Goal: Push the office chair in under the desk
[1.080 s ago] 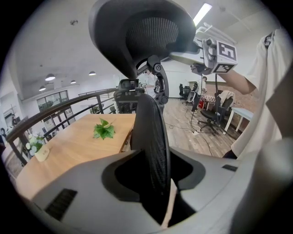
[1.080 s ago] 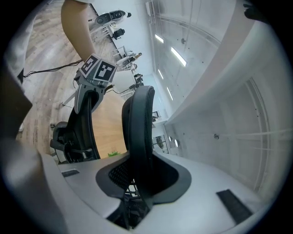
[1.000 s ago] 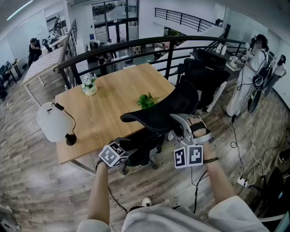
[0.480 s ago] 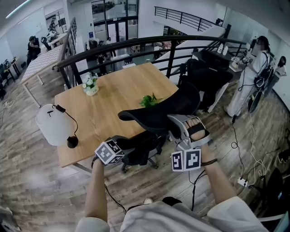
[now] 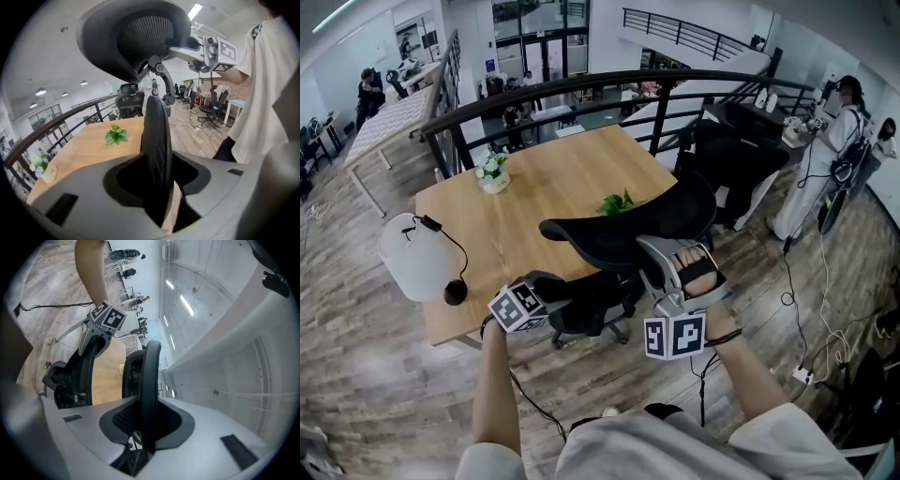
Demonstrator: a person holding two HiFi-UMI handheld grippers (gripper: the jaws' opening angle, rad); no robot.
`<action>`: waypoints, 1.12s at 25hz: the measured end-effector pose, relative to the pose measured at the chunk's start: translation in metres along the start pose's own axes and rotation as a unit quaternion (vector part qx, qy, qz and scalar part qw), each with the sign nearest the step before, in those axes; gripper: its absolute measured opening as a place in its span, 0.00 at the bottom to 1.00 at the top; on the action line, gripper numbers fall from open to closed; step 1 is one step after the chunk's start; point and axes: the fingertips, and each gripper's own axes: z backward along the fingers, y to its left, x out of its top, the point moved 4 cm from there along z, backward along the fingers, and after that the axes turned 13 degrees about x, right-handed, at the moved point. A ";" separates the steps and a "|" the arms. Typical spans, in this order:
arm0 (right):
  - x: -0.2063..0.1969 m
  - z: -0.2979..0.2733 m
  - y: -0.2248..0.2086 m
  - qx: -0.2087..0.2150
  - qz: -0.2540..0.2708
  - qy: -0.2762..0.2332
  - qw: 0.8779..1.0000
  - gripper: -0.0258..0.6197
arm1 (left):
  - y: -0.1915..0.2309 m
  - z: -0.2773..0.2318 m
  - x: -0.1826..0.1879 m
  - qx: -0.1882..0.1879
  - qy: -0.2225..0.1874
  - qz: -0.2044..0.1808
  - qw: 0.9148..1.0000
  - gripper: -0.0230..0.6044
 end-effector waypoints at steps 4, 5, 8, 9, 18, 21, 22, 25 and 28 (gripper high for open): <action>0.000 0.000 0.001 -0.006 0.001 0.002 1.000 0.19 | 0.000 -0.001 -0.001 0.002 -0.011 -0.007 1.000 0.36; -0.001 0.000 0.000 -0.006 0.001 0.002 1.000 0.19 | 0.000 -0.001 0.001 0.004 -0.011 -0.009 1.000 0.36; -0.001 -0.002 -0.001 -0.003 -0.002 0.006 1.000 0.19 | 0.000 -0.001 0.001 0.012 -0.009 -0.012 1.000 0.36; 0.000 -0.002 -0.001 -0.004 -0.004 0.008 1.000 0.19 | 0.000 0.000 0.001 0.015 -0.008 -0.013 1.000 0.36; -0.002 0.000 0.000 -0.005 -0.016 0.004 1.000 0.19 | -0.001 -0.002 0.004 0.135 0.051 -0.041 0.989 0.42; -0.002 0.002 -0.001 0.024 -0.051 -0.008 0.998 0.21 | -0.003 0.005 0.009 0.182 0.077 -0.058 0.978 0.46; -0.002 0.004 -0.001 0.032 -0.070 -0.017 0.997 0.24 | -0.005 0.008 0.011 0.197 0.080 -0.060 0.975 0.46; -0.003 0.015 -0.001 0.037 -0.125 -0.050 0.990 0.36 | -0.009 0.022 0.023 0.236 0.073 -0.050 0.968 0.48; -0.007 0.034 -0.001 0.029 -0.159 -0.073 0.984 0.36 | -0.020 0.040 0.037 0.257 0.051 -0.037 0.964 0.48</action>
